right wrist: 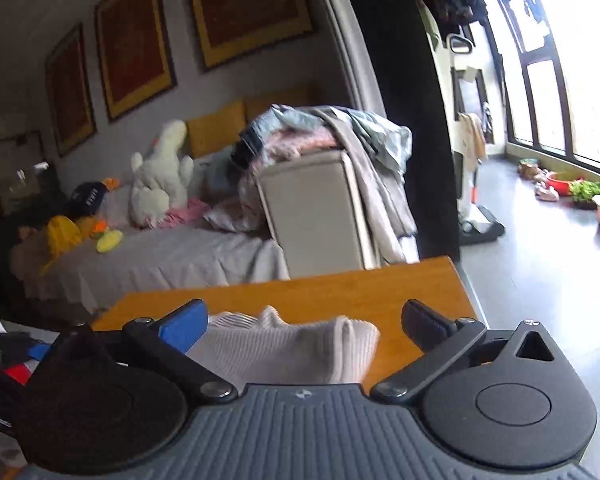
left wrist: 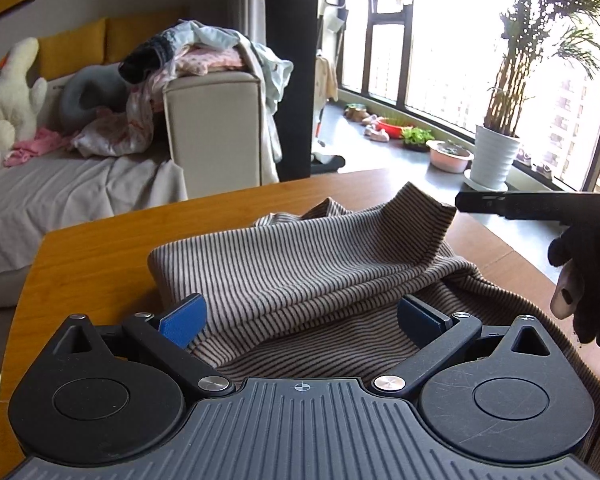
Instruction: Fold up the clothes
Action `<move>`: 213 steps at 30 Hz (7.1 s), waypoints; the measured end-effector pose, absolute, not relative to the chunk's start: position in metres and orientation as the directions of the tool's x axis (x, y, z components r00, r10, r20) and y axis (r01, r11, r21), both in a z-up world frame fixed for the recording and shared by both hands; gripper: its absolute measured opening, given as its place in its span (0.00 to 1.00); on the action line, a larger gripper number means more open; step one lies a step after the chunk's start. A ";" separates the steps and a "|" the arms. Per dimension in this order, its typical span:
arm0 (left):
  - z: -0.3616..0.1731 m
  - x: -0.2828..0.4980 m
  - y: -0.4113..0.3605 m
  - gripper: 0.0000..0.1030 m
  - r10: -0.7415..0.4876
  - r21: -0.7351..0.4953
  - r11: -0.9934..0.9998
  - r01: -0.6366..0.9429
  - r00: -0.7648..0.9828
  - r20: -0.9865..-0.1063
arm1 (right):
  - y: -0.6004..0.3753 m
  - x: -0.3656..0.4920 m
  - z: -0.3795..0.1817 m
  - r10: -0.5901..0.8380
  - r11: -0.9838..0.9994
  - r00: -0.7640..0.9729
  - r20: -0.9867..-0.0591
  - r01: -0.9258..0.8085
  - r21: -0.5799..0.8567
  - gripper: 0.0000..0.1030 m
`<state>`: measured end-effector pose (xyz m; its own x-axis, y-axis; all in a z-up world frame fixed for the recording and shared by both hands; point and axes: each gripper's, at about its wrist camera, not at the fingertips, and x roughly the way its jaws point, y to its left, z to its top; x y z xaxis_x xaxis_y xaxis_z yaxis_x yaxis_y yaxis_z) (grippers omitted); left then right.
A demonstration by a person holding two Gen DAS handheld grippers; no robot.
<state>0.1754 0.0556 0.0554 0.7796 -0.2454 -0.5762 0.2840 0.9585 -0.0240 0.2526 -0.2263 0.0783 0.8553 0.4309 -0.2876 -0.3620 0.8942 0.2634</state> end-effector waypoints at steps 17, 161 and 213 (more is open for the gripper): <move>0.035 0.208 0.056 1.00 -0.277 -0.077 0.955 0.288 0.763 -0.583 | -0.193 0.287 0.016 0.514 0.848 0.736 -0.441 -0.357 0.392 1.00; 0.058 0.140 0.114 0.92 -0.474 -0.413 0.873 0.259 0.651 -0.593 | -0.187 0.275 0.041 0.142 0.967 0.791 -0.596 -0.240 -0.088 1.00; 0.019 0.168 0.059 0.90 -0.342 -0.127 0.924 0.362 0.629 -0.698 | -0.202 0.131 0.009 0.317 0.936 0.688 -0.653 -0.339 0.096 1.00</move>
<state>0.1681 0.0593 0.0194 0.6288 -0.3422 -0.6982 0.3616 0.9237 -0.1270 0.1314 -0.2016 0.0086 0.6882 0.3166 -0.6528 -0.3394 0.9357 0.0960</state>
